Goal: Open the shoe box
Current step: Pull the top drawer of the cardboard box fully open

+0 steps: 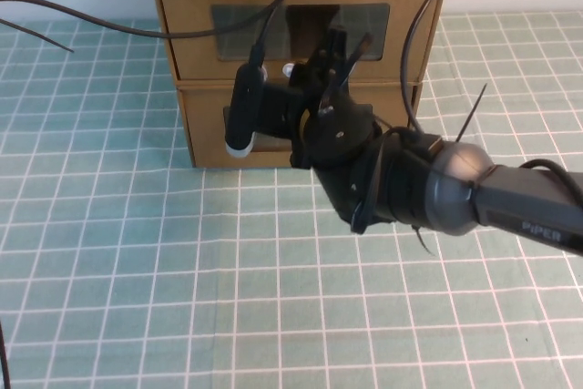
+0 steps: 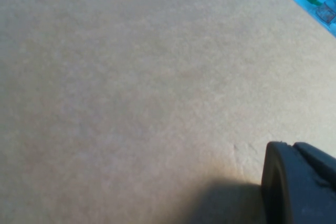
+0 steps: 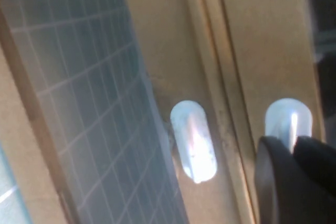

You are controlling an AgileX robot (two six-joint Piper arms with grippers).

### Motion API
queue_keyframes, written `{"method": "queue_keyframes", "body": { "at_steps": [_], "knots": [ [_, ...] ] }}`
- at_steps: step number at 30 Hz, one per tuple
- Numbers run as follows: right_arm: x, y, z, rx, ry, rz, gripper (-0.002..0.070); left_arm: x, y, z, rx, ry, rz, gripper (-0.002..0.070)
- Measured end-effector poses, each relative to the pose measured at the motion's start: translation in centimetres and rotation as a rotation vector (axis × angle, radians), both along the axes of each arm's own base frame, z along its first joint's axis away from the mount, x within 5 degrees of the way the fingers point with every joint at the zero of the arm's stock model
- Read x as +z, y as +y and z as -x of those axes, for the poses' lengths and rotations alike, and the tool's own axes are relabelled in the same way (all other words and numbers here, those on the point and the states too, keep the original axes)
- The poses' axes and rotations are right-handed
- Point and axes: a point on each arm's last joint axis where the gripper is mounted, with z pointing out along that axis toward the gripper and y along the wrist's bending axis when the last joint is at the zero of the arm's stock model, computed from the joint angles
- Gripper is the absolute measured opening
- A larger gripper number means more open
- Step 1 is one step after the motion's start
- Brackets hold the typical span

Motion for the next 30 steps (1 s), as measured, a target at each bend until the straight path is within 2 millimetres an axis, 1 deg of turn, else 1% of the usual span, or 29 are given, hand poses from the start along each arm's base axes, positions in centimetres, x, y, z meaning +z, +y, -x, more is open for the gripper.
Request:
{"method": "queue_keyframes", "body": {
  "at_steps": [1,3,8,13,18,25,27,30],
  "knots": [
    [-0.1,0.1,0.1,-0.004,-0.002,0.004,0.0028,-0.1,0.0,0.0,0.005,0.004,-0.006,-0.0005],
    [-0.1,0.3,0.6,-0.007,-0.006,0.011,0.0013,-0.2,0.1,-0.1,0.017,0.015,-0.015,-0.0005],
    [0.1,0.4,2.2,-0.001,0.004,0.012,0.0007,-0.2,0.2,-0.2,0.032,0.025,-0.017,-0.0006],
    [0.3,0.2,4.4,0.009,0.012,0.028,0.0006,-0.2,0.1,-0.1,0.033,0.027,-0.015,-0.0006],
    [0.1,0.1,7.6,0.019,0.037,0.042,0.0005,-0.2,0.1,-0.2,0.035,0.027,-0.016,-0.0005],
    [-0.8,-0.2,13.7,0.061,0.141,0.014,0.0005,-0.2,0.1,-0.2,0.036,0.026,-0.017,-0.0006],
    [-0.9,-0.3,14.7,0.068,0.165,0.006,0.0005,-0.3,0.1,-0.2,0.037,0.026,-0.019,-0.0006],
    [-1.2,-0.5,14.9,0.048,0.192,-0.006,0.0001,-0.3,0.1,-0.2,0.037,0.026,-0.019,-0.0006]
  ]
}}
